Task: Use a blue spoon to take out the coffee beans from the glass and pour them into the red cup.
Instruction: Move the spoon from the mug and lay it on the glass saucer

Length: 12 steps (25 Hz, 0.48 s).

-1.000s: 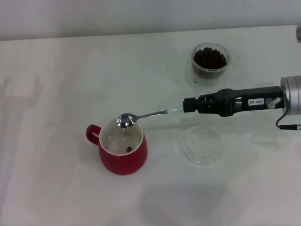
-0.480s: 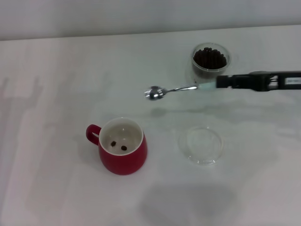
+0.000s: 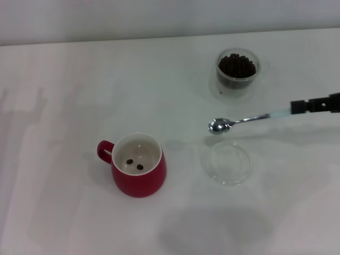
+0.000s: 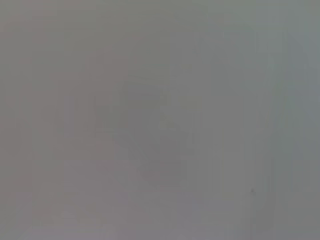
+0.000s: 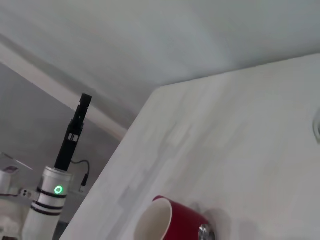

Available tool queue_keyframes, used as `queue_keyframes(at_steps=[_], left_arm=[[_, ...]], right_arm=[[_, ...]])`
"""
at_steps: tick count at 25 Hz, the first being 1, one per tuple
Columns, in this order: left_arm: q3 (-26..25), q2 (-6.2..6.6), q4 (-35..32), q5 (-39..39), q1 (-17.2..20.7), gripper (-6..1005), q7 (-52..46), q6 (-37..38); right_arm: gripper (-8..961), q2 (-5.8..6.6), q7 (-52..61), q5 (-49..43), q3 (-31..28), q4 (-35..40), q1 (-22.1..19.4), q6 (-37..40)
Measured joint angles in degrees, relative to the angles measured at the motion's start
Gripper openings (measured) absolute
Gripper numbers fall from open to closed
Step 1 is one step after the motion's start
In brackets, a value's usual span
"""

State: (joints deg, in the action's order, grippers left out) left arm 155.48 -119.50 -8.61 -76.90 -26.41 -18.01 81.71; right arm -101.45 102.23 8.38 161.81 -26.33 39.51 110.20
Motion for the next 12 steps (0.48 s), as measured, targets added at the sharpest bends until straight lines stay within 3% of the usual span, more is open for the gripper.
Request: queue_keyframes(at_steps=[4,12], left_arm=[[0.0,-0.04,0.0,0.0,0.05,891,0.0,-0.23],[0.09,-0.03,0.0,0.01,0.22,891,0.0,-0.32]], right_arm=[[175,0.34,0.0,-2.27,0.0,-0.44,-0.63,0.67],[175,-1.69,-0.42,-7.02,0.06,-0.46,0.05,-5.27]])
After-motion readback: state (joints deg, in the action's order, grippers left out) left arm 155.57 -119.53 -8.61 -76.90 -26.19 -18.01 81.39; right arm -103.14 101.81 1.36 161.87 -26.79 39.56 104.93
